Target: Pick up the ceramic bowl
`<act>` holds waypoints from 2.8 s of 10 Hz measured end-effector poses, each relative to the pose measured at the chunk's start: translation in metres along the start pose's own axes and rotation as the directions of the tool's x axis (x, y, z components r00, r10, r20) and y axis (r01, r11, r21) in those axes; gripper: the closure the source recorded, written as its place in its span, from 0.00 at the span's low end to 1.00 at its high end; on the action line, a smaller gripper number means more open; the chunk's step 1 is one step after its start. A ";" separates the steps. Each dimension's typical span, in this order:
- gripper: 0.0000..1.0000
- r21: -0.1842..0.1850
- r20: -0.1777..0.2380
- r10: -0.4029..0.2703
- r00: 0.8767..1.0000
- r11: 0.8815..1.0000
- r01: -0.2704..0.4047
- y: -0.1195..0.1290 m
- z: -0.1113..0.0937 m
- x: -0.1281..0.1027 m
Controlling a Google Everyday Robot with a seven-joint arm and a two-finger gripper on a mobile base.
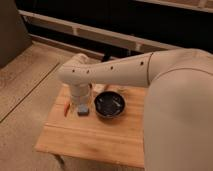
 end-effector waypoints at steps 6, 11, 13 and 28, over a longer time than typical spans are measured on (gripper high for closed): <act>0.35 0.000 0.000 0.000 1.000 1.000 0.000 0.000 0.000 0.000; 0.35 0.000 0.000 0.000 1.000 1.000 0.000 0.000 0.000 0.000; 0.35 0.000 0.001 0.000 1.000 1.000 0.000 0.000 0.000 0.000; 0.35 -0.205 0.177 0.008 0.984 0.978 0.029 -0.032 0.008 -0.027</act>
